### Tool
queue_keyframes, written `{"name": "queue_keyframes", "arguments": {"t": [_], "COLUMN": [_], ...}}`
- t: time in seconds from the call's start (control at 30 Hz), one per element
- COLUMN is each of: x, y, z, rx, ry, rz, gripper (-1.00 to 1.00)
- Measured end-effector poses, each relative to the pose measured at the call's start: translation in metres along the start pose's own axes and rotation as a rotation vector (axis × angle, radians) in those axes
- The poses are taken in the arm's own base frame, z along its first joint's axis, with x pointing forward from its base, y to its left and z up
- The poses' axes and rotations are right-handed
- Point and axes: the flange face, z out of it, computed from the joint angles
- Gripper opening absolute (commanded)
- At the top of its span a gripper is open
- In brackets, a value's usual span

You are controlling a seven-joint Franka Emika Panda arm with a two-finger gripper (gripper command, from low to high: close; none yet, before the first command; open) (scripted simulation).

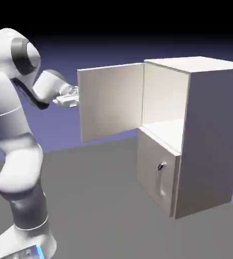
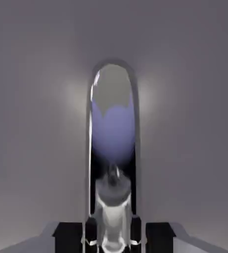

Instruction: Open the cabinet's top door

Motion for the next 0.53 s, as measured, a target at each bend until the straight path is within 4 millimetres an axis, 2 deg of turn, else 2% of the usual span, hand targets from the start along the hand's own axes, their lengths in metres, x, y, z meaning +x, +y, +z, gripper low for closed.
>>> {"name": "queue_keyframes", "arguments": {"t": [0.23, 0.5, 0.53], "x": [0.006, 0.023, 0.023], "y": [0.006, 0.023, 0.023], "z": [-0.011, -0.042, -0.042], "rx": [0.037, 0.136, 0.137], "ry": [-0.038, -0.138, -0.138], "rz": [0.000, 0.000, 0.000], "gripper": [-1.00, -1.00, 1.00]}}
